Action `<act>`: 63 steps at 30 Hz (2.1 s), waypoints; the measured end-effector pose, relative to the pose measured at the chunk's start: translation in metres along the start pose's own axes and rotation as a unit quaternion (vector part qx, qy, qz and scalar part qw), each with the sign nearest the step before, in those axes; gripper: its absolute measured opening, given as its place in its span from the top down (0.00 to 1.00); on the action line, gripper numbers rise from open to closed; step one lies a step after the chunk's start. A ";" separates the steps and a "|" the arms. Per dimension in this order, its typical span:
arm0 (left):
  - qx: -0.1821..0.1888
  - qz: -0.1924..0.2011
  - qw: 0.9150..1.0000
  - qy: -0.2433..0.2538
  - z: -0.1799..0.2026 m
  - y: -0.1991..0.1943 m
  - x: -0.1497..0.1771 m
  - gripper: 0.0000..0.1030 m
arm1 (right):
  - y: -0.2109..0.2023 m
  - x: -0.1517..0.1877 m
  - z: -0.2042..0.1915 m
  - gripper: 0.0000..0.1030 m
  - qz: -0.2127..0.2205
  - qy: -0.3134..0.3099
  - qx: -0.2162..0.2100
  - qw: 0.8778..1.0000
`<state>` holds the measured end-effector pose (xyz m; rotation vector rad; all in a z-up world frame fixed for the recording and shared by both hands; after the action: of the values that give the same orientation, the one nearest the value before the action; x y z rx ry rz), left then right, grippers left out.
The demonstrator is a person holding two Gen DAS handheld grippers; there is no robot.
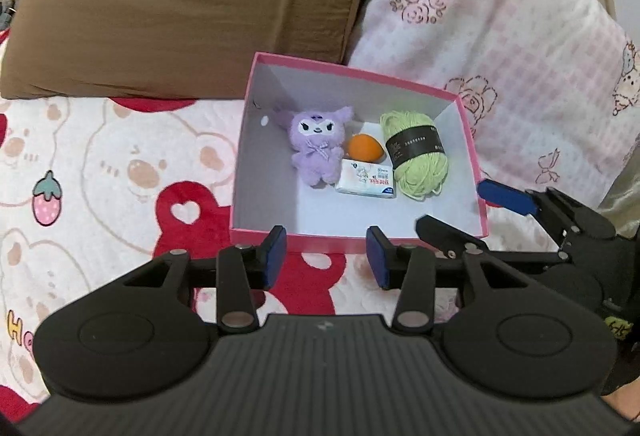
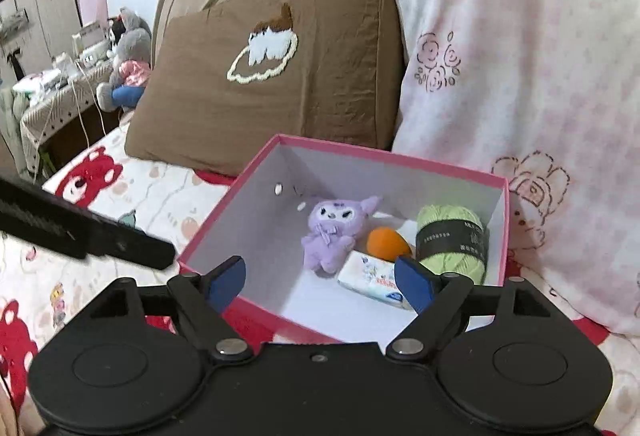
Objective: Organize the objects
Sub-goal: 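Open both tools to release the plush and withdraw from the box, then move both tools down toward the blue wet-wipes pack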
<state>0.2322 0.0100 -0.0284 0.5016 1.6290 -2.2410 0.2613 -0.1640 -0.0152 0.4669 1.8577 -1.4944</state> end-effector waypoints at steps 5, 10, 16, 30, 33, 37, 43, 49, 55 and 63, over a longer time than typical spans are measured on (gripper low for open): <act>-0.002 0.000 1.000 0.009 0.003 -0.017 0.010 0.49 | -0.023 0.005 -0.004 0.14 0.011 -0.002 0.009 1.000; 0.004 0.005 1.000 0.010 0.009 -0.032 0.023 0.25 | -0.052 0.007 -0.014 0.09 0.018 -0.024 0.009 1.000; -0.002 -0.008 1.000 0.016 0.014 -0.034 0.054 0.13 | -0.075 0.019 -0.017 0.08 0.011 -0.035 0.001 0.999; 0.035 -0.038 0.998 0.022 0.046 -0.021 0.105 0.07 | -0.114 0.064 -0.026 0.08 -0.012 -0.087 0.008 0.996; 0.042 -0.051 0.997 0.026 0.051 -0.021 0.118 0.07 | -0.115 0.078 -0.032 0.08 -0.016 -0.102 0.014 0.995; 0.044 -0.062 0.997 0.022 0.054 -0.023 0.134 0.07 | -0.123 0.089 -0.039 0.08 -0.001 -0.115 0.024 0.993; 0.059 -0.068 0.996 0.013 0.054 -0.021 0.144 0.07 | -0.127 0.107 -0.036 0.08 -0.015 -0.121 0.034 0.992; 0.061 -0.078 0.995 0.012 0.053 -0.011 0.154 0.07 | -0.122 0.130 -0.026 0.08 -0.046 -0.096 0.044 0.993; 0.062 -0.086 0.994 0.033 0.058 -0.002 0.166 0.07 | -0.121 0.145 -0.020 0.08 -0.059 -0.064 0.043 0.995; 0.044 -0.080 0.995 0.043 0.057 0.012 0.179 0.07 | -0.129 0.163 -0.027 0.08 -0.044 -0.065 0.012 0.997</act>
<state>0.0743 -0.0571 -0.1045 0.5141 1.6714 -2.4493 0.0559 -0.1967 -0.0377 0.2954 1.7811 -1.5692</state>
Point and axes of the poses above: each gripper's, at about its wrist camera, not at the fingertips, and y roughly the way its jaws point, z to its right, x to its underside, the point moved 9 cm from there along y, roughly the way its jaws point, and after that the axes turned 3 degrees about -z, right-handed, at the moved point
